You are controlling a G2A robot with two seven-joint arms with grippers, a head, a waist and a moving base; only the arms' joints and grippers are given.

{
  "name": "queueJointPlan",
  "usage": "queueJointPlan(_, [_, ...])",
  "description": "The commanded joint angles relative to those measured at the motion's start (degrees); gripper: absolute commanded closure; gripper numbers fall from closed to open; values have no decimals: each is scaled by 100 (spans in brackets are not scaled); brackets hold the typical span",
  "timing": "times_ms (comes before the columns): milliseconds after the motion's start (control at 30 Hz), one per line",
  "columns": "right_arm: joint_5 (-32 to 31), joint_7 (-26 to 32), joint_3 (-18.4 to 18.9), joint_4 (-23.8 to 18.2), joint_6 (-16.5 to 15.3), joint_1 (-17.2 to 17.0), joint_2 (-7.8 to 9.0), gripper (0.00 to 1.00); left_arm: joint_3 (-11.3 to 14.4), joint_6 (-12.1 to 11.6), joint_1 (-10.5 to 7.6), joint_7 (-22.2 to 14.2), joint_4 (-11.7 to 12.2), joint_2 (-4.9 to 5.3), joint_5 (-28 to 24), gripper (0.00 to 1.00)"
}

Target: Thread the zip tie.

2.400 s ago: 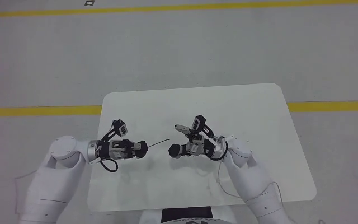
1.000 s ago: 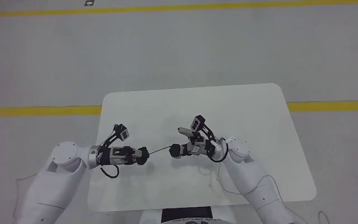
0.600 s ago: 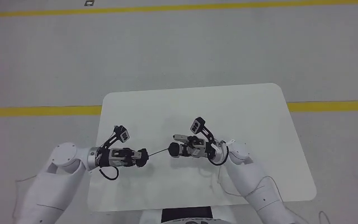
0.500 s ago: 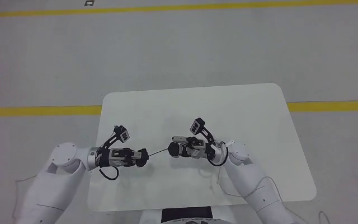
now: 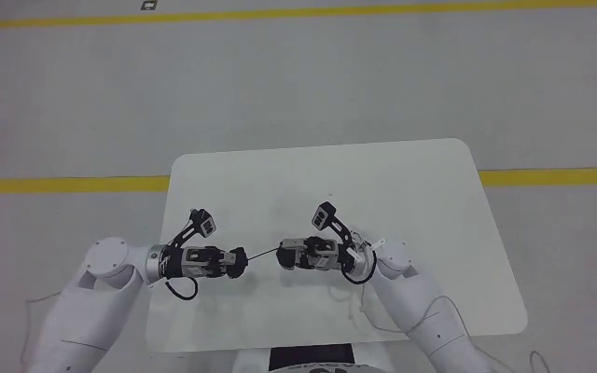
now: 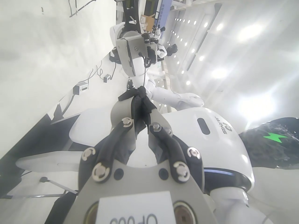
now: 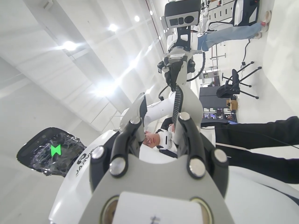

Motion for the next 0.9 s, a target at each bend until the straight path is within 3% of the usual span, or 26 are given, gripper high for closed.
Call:
queueJointPlan(0, [12, -5, -17, -6, -31, -2, 10, 80, 0, 0, 0, 0, 0, 0, 0, 100])
queueJointPlan(200, [32, -54, -57, -19, -93, -3, 41, 86, 0, 0, 0, 0, 0, 0, 0, 100])
queueJointPlan(867, [167, -106, -112, 14, -199, 47, 151, 89, 0, 0, 0, 0, 0, 0, 0, 100])
